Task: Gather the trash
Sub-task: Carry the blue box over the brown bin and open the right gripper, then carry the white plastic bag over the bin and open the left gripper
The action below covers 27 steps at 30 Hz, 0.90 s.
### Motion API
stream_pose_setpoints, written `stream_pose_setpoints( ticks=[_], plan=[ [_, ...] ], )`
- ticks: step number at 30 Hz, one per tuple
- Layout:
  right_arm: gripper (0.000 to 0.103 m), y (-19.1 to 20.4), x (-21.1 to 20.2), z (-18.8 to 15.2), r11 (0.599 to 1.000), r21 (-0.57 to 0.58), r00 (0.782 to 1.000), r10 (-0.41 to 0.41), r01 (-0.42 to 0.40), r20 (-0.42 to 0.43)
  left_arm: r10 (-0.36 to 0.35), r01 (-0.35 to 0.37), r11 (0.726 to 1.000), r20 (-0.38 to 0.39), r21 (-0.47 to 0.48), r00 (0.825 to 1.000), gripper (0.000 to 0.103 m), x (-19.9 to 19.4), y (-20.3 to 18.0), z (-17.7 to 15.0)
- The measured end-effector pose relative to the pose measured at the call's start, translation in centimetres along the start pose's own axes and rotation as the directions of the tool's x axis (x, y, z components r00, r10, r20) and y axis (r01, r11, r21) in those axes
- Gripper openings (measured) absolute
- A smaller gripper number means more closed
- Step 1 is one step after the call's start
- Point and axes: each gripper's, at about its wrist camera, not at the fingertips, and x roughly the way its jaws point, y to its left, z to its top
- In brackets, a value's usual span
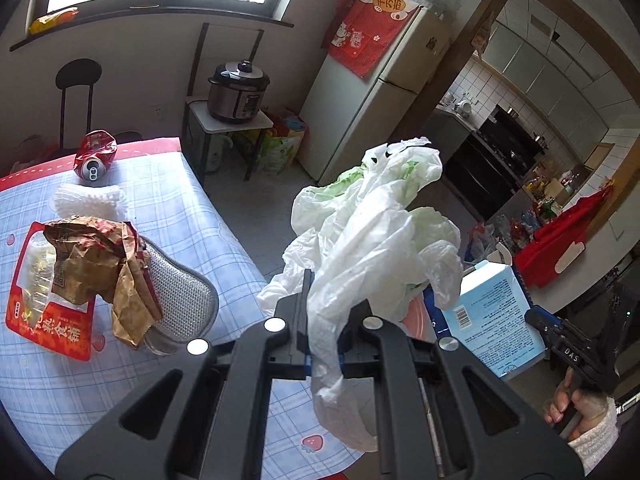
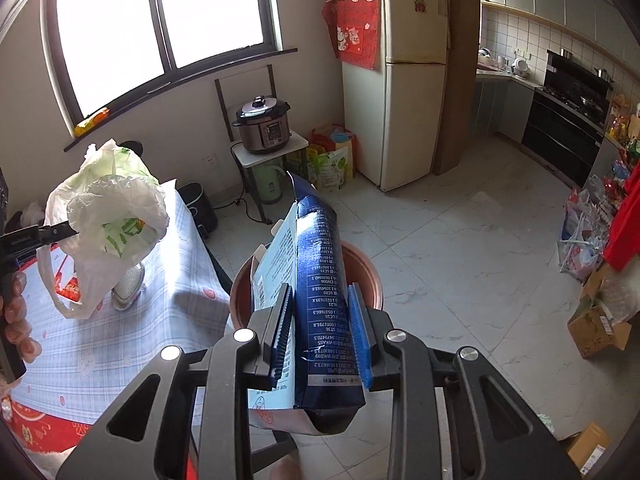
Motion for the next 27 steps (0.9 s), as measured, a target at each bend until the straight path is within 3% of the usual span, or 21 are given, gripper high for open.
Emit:
stream_pose_setpoints(
  ticks=[9,10,11,15,17,22,27],
  plan=[
    [0.032,1.0,7.8,5.1,0.999,-0.032,0.999,-0.012,0.011,-0.041,0.073,-0.073,0.997,0.015,-0.039,0.997,0.011,-0.1,1.6,0.9],
    [0.036,1.2,8.2,5.8,1.000,-0.025,0.999,-0.015,0.014,-0.043,0.081,-0.080,0.996,0.019,-0.040,0.997,0.011,-0.4,1.8,1.1],
    [0.053,1.3,8.1,6.5,1.000,-0.016,1.000,-0.012,0.011,-0.027,0.088,-0.087,0.995,0.025,-0.040,0.996,0.011,-0.6,1.9,1.3],
    [0.087,1.9,5.0,8.8,0.999,-0.018,0.997,-0.047,0.048,0.066,0.106,-0.105,0.994,0.061,-0.022,0.992,0.011,-1.8,1.6,2.3],
    [0.095,2.2,2.7,9.8,0.998,-0.021,0.991,-0.063,0.066,0.116,0.105,-0.104,0.994,0.079,-0.013,0.991,0.011,-2.3,1.2,2.8],
    [0.098,2.7,-2.4,11.0,0.994,-0.023,0.983,-0.100,0.105,0.157,0.081,-0.085,0.996,0.112,0.034,0.990,0.011,-3.4,-1.2,4.2],
    [0.098,3.3,-4.7,10.6,0.995,-0.038,0.993,-0.090,0.093,0.073,0.043,-0.054,0.995,0.124,0.083,0.991,0.012,-4.1,-4.0,5.2]
  ],
)
